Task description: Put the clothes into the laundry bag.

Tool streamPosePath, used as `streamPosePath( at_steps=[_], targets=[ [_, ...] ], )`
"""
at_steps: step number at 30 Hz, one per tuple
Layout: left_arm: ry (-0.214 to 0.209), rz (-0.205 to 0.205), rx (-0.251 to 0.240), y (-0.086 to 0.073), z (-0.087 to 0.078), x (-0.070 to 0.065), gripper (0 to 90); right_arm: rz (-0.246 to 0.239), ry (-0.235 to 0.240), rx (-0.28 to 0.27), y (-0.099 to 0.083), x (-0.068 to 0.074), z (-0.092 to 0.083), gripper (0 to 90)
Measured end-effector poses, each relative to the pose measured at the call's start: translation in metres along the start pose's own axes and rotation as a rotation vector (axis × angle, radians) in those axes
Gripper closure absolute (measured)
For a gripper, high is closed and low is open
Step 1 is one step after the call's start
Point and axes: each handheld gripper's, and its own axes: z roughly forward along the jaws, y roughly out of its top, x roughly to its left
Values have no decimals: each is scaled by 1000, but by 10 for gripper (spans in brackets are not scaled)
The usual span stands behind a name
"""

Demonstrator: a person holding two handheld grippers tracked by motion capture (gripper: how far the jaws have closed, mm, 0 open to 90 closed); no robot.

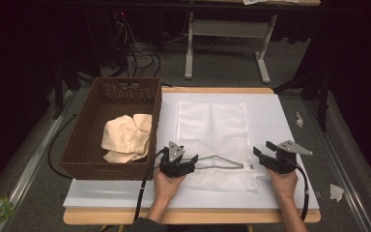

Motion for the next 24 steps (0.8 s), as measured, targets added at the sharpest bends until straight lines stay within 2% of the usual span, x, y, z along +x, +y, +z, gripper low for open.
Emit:
streamPosePath(
  at_steps=[8, 16, 20, 24],
  targets=[
    [-2, -2, -1, 0, 0, 0, 336, -1, 6, 6, 0, -1, 1, 347],
    [-1, -1, -1, 0, 0, 0, 335, 56, 32, -4, 1, -8, 0, 336],
    [-1, -4, -1, 0, 0, 1, 335, 54, 36, 3, 1, -8, 0, 347],
    [-7, -5, -1, 0, 0, 1, 334, 28, 29, 23, 1, -7, -4, 376]
  ],
)
